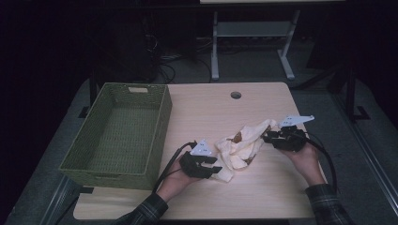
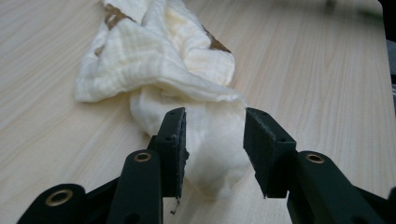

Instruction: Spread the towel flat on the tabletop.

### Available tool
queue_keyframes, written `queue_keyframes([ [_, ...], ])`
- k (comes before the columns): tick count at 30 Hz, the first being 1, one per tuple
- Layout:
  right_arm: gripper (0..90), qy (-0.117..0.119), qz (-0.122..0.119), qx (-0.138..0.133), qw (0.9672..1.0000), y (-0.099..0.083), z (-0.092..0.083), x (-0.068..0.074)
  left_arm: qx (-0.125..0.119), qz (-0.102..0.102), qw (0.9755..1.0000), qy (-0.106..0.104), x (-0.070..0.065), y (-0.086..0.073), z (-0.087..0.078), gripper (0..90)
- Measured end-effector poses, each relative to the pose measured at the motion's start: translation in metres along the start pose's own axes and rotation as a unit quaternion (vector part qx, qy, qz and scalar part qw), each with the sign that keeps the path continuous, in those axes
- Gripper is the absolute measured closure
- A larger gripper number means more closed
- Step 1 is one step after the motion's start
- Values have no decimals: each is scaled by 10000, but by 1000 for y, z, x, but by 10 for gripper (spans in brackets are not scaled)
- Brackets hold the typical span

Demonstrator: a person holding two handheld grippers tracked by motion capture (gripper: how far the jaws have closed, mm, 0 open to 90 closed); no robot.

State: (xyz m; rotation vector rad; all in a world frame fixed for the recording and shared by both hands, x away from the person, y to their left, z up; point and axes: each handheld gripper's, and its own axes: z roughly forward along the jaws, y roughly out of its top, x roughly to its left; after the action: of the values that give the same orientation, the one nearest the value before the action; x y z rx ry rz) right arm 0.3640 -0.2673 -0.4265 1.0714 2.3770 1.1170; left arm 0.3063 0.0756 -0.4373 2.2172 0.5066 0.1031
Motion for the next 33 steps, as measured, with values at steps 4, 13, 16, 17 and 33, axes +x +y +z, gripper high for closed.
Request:
queue_keyframes([
  [4, 691, 272, -109, 32, 9996, -8, 4, 20, 57, 10, 10000, -77, -4, -2, 6, 589],
  [13, 732, 890, -244, 54, 9957, -16, 9, 57, 318, 171, 9992, -170, -12, -6, 20, 600],
  [16, 740, 1089, -320, 13, 9935, -15, 11, 66, 476, 247, 9985, -137, -12, -10, 26, 600],
  [17, 745, 1139, -317, 28, 9930, -15, 11, 70, 563, 321, 9978, -131, -11, -10, 27, 599],
  [33, 738, 1358, -743, 386, 9872, -14, 42, 97, 703, 296, 9970, 146, -7, -10, 30, 858],
])
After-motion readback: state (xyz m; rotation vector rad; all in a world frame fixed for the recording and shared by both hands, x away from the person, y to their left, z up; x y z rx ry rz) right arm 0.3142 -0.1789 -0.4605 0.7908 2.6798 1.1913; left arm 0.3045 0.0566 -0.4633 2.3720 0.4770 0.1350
